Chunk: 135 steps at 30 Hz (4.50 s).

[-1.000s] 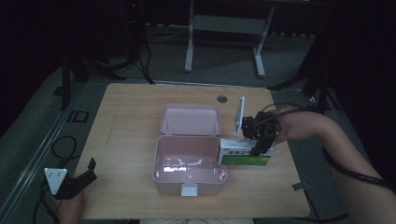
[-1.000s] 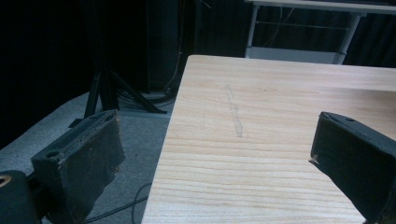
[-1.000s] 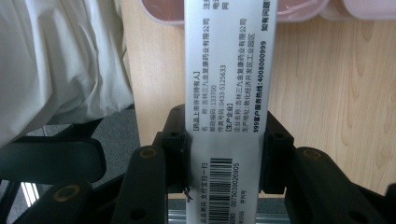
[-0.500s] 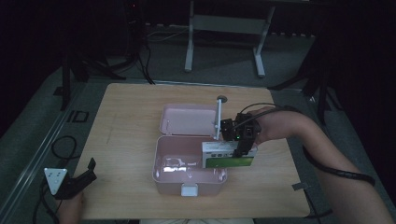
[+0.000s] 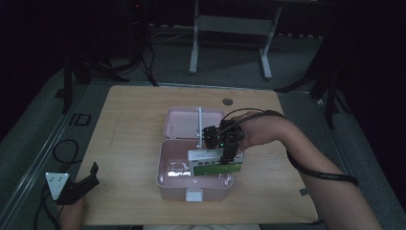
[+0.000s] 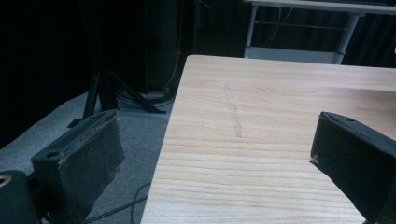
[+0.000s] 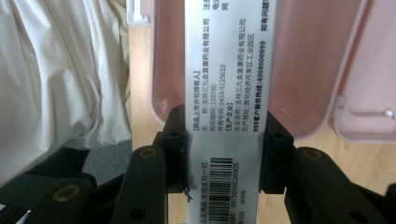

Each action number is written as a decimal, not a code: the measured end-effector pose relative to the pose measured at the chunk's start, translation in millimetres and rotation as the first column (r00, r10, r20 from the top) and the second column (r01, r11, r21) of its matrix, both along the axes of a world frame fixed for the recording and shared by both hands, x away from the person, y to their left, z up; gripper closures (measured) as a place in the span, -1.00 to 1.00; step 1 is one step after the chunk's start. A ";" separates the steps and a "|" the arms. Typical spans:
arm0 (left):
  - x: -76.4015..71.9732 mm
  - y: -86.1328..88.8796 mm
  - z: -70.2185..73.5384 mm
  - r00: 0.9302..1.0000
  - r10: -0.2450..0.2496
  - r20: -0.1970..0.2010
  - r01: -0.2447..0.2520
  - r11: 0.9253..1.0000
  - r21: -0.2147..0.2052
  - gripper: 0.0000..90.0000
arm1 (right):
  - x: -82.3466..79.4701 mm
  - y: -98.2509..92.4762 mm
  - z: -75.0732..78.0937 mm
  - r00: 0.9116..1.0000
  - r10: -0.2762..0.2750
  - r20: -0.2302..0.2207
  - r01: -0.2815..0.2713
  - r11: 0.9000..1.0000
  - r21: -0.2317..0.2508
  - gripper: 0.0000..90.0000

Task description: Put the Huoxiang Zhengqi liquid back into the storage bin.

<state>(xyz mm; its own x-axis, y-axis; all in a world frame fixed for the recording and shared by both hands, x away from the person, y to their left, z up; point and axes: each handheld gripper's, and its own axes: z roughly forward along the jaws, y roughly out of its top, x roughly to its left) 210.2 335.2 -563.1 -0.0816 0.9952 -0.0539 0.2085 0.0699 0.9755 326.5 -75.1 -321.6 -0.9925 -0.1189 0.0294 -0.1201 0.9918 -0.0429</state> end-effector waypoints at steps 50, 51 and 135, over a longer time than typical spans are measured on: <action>0.2 1.1 0.0 1.000 -0.008 -0.001 0.008 1.000 -0.006 -0.94 | -0.4 33.0 -123.5 0.995 -0.018 -0.097 0.017 1.000 -0.009 0.38; 0.1 1.1 0.0 1.000 -0.007 -0.001 0.007 1.000 -0.006 -0.94 | -0.3 32.7 -125.2 0.996 -0.025 -0.091 0.024 1.000 -0.010 0.38; 0.3 0.0 0.0 1.000 -0.010 0.000 0.010 1.000 0.000 -0.94 | 100.4 -169.7 -185.0 0.705 -0.708 -0.038 0.552 0.514 0.657 -0.72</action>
